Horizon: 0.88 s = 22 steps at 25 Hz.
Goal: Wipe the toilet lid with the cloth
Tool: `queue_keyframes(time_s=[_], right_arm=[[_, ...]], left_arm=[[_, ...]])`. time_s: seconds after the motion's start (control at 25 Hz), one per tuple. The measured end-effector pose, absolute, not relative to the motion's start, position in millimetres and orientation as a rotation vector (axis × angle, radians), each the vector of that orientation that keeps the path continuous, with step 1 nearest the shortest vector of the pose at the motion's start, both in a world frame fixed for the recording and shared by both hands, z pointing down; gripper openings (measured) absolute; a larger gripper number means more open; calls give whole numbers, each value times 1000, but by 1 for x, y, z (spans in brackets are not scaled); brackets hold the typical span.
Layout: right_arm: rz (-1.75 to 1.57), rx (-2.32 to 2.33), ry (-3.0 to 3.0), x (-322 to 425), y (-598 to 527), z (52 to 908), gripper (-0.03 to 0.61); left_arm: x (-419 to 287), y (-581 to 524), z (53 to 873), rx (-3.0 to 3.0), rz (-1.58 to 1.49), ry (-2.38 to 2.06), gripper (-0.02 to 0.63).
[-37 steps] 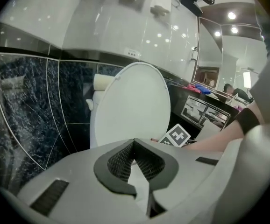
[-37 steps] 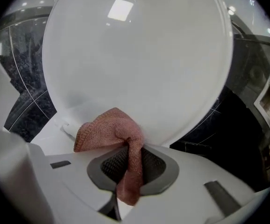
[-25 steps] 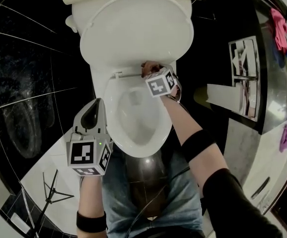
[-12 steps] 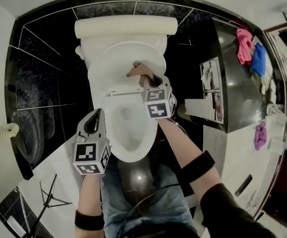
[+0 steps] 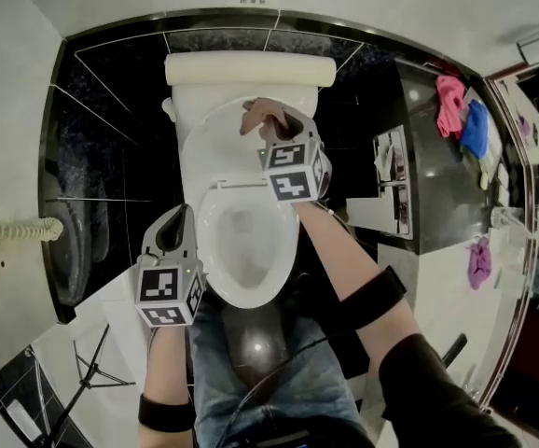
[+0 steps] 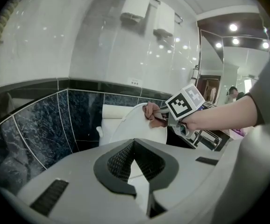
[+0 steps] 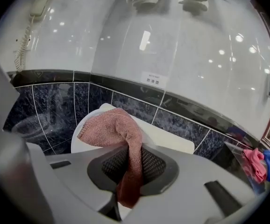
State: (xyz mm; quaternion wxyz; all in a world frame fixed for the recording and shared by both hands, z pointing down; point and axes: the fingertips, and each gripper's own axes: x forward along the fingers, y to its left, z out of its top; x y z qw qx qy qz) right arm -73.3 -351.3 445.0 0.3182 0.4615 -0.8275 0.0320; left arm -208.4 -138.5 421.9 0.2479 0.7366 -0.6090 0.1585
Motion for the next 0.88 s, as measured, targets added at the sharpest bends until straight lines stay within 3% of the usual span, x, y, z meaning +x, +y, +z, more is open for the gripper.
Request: queue_keyframes(time_s=[0.44, 0.88], right_arm=[[12, 1019, -2207, -174, -322, 495, 64], [-19, 787, -2188, -232, -278, 619, 66]], left_arm=[[-270, -111, 440, 1910, 410, -1730, 0], [-303, -109, 486, 1889, 409, -1779, 0]])
